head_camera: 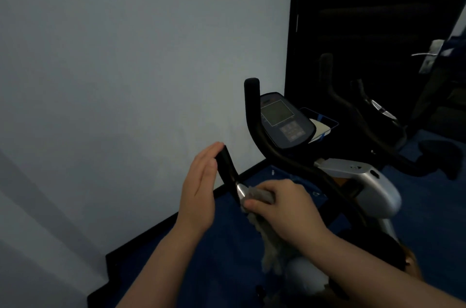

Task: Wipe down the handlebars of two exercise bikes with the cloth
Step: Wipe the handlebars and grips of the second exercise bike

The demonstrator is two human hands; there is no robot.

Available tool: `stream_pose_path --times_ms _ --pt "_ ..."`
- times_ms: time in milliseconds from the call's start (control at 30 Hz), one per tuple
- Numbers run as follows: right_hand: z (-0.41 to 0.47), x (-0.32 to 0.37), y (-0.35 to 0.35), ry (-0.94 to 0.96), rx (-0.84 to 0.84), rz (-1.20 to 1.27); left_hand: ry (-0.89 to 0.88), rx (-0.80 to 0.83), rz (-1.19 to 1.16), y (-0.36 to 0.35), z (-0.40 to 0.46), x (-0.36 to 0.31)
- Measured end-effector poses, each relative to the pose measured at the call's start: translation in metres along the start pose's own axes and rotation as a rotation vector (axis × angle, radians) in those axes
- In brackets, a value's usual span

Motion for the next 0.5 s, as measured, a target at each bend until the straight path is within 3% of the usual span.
stream_pose_path --times_ms 267,500 --pt "0.060 0.029 -0.021 0.108 -0.228 0.498 -0.011 0.016 0.010 0.008 0.003 0.003" --pt "0.053 0.027 -0.014 0.174 -0.179 0.301 0.054 0.015 -0.125 -0.012 -0.011 0.004"
Point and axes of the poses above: each hand's wrist, its own z-axis towards the middle knuckle, its own y-axis out of the back of the hand, x = y × z, the point moved 3 cm from there along z, towards the middle knuckle, and after that the axes turned 5 degrees about y, right-handed, at the moved point
